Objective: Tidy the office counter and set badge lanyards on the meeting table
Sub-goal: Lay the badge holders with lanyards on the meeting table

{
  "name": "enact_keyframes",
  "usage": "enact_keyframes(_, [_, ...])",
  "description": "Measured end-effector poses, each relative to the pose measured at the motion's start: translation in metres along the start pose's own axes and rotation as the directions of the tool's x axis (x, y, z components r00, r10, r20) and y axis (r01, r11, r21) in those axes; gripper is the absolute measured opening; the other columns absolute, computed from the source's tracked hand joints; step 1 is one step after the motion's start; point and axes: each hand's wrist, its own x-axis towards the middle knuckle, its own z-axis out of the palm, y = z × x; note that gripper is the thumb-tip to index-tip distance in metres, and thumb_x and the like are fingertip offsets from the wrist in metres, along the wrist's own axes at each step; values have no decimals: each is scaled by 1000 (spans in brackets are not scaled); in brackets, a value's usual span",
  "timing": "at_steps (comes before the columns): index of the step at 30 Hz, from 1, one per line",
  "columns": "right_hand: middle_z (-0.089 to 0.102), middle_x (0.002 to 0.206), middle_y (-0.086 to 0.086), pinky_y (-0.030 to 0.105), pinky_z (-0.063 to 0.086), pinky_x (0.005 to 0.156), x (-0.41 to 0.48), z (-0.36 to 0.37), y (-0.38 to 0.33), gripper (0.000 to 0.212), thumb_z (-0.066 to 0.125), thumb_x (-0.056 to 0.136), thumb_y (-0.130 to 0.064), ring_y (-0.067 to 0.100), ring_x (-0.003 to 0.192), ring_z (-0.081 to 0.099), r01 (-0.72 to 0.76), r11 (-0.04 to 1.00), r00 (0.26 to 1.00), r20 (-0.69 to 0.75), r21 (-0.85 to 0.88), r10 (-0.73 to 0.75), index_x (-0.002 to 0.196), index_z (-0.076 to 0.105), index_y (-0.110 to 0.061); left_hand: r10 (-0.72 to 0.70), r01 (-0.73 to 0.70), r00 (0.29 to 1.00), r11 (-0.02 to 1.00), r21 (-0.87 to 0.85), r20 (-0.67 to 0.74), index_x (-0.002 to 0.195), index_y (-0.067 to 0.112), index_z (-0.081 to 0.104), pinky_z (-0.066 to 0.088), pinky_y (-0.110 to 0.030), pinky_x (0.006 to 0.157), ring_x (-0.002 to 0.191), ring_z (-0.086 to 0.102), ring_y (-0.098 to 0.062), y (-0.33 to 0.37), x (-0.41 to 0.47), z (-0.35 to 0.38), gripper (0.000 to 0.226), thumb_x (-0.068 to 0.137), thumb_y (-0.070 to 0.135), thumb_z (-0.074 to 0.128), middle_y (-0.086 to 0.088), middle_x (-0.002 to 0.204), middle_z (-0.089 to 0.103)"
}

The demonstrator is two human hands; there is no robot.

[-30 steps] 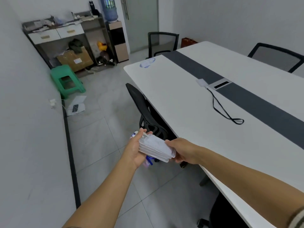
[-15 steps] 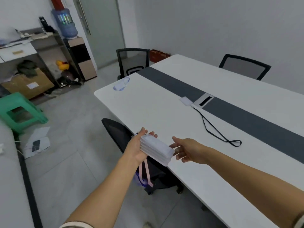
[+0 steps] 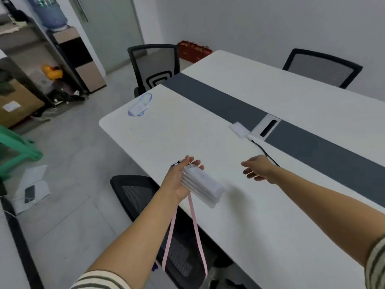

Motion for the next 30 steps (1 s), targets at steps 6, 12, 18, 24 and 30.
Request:
enact_keyframes(6, [70,88,12,37,55,67,115,-20,-27,22,58,87,-25,24,71,63,11,983,997,-78,-181,-26,92,67,-6,-39,39,989,999,-2,-142,86,6,62,50,-43,90,92,65,-33,7,70,8,13,90,18,64,-14,92,68])
enact_keyframes(12, [57,131,11,38,45,90,208,-36,-43,40,52,94,-22,32,118,55,31,901,976,-181,-433,-121,131,54,-8,-162,155,935,987,-49,-314,86,3,62,53,-40,79,79,71,-30,-12,125,7,15,90,17,64,-14,86,69])
enact_keyframes(18, [47,133,19,43,41,84,290,-40,-46,51,55,92,-29,37,124,42,-9,849,971,-208,-529,-119,135,42,-4,-196,152,903,978,-143,-382,79,4,60,47,-41,96,63,71,-23,-20,153,-8,17,93,13,60,-9,69,69])
enact_keyframes(24, [52,122,18,40,38,74,303,-24,-52,64,72,81,-33,38,118,48,-21,816,957,-247,-578,-150,130,41,-7,-214,162,892,974,-161,-397,79,6,60,48,-41,90,64,69,-24,-24,162,-21,15,92,13,62,-8,70,68])
enact_keyframes(30, [63,93,6,31,40,61,274,-8,-47,18,52,84,-21,28,78,57,22,854,979,-162,-520,-124,100,54,-14,-197,165,904,980,-115,-380,81,4,60,48,-43,92,66,70,-25,-22,153,-10,12,90,11,63,-10,71,68])
